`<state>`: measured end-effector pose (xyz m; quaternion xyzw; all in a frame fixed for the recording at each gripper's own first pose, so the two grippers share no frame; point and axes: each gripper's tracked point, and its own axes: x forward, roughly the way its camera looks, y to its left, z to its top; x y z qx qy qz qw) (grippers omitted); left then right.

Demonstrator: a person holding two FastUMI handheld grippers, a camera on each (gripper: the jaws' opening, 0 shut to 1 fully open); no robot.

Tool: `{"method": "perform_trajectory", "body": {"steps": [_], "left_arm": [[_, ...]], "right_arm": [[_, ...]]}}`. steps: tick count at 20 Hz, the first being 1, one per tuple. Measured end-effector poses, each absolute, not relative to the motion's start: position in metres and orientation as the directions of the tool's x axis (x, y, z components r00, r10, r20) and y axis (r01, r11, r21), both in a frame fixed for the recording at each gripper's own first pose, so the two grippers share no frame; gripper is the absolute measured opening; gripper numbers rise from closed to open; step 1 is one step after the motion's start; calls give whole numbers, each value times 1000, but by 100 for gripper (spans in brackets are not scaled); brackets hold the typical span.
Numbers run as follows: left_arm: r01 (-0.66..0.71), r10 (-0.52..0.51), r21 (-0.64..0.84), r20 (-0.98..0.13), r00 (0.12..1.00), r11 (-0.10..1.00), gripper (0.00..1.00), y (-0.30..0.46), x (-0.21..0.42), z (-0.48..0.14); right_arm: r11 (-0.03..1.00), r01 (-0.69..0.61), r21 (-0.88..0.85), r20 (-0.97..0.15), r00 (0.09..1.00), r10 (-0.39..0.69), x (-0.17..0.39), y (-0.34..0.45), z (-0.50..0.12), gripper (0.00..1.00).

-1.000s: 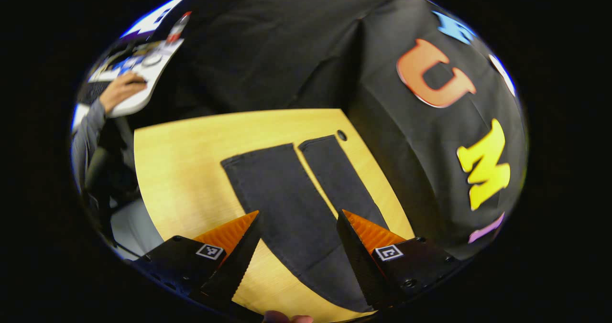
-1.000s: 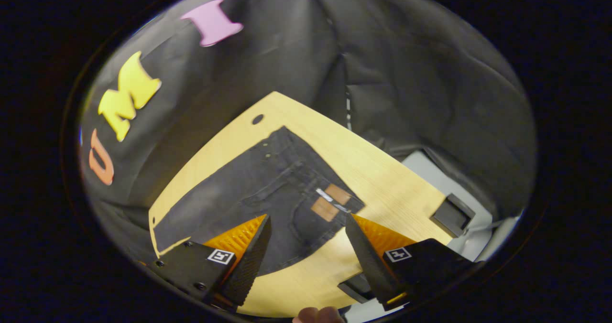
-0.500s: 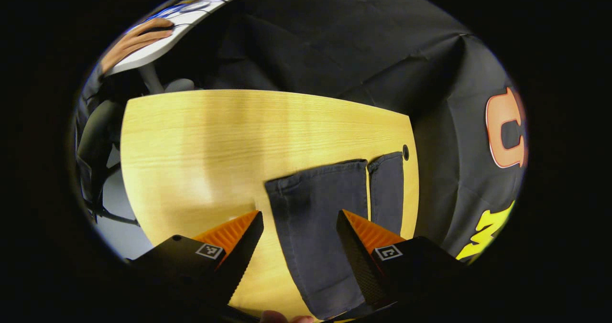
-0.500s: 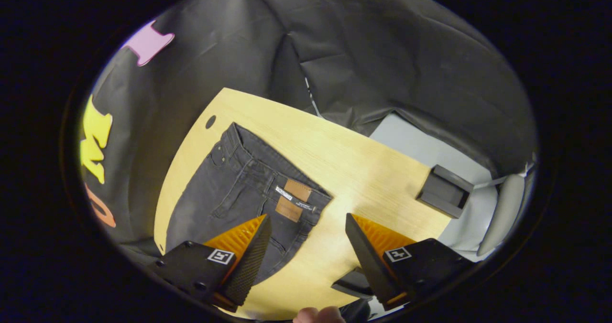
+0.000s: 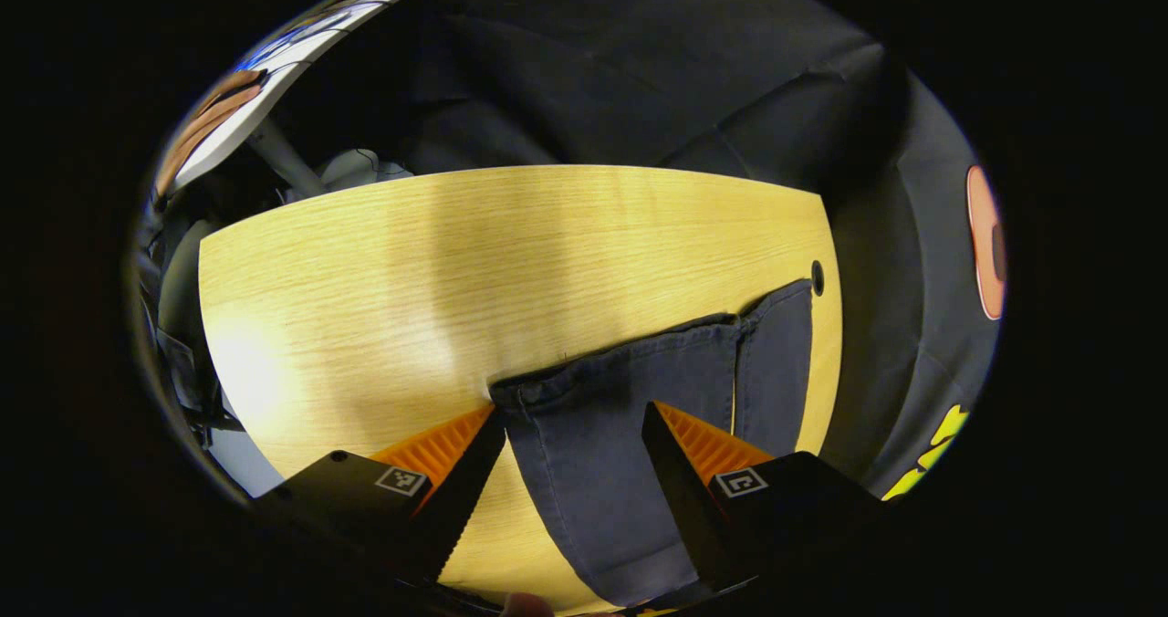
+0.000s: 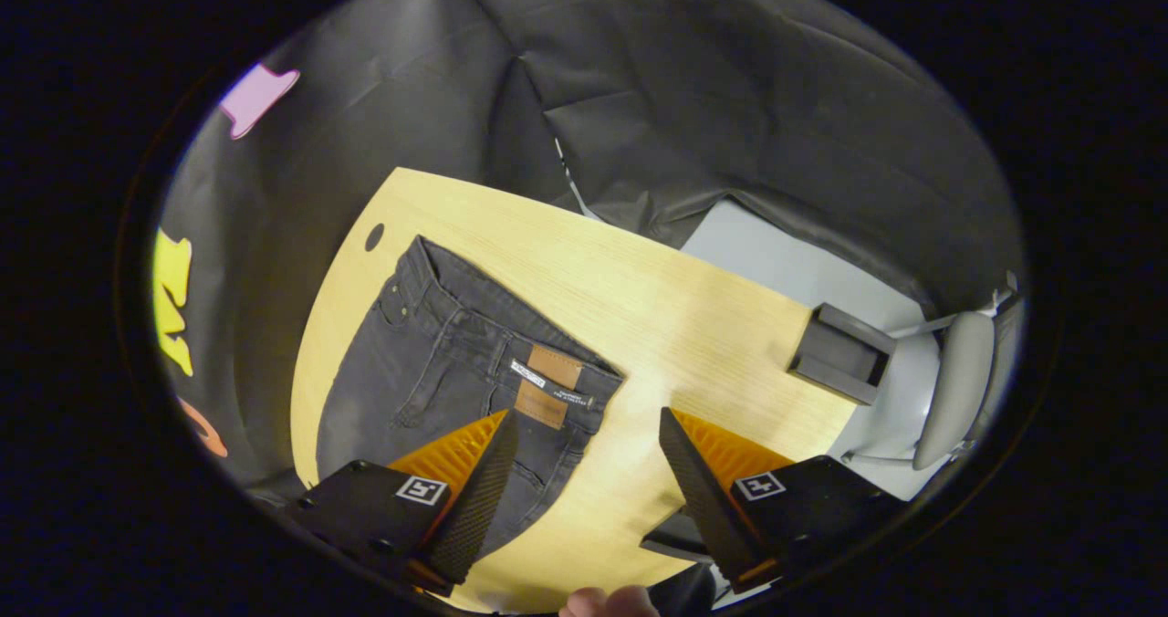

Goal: Grasp the waist and the cuffs of the jeans and fold them to make the two legs overlap; first hold the waist and fold one-third of the jeans toward the cuffs, then hold the cuffs and fold the remaining one-third in the same direction to finish folding.

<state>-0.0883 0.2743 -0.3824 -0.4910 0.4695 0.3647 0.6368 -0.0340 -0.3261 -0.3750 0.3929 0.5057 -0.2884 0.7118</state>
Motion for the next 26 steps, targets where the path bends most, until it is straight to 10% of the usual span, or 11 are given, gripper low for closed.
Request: {"method": "perform_trajectory", "body": {"steps": [7,8,10,14,19,26], "left_arm": [[-932,34,-43,-998,59,359,67,277,-109,-392],[-937,39,-30,-998,47,349,51,278,-110,-393],[-938,30,-48,-998,62,344,26,276,-107,-392],[-959,-1,-173,-984,177,225,9,268,-93,-392],[-957,-62,-267,-963,261,114,4,255,-98,-386],[-946,-72,-292,-956,284,144,4,246,-88,-381]], "right_arm": [[504,822,267,-951,309,-1,-29,-334,-384,98],[501,824,266,-952,307,-1,-30,-336,-386,98],[476,834,280,-950,312,12,-32,-338,-388,98],[371,867,333,-939,341,45,-32,-344,-393,98],[292,881,373,-927,365,84,-18,-338,-405,98],[463,827,319,-945,317,84,0,-314,-413,97]]}}
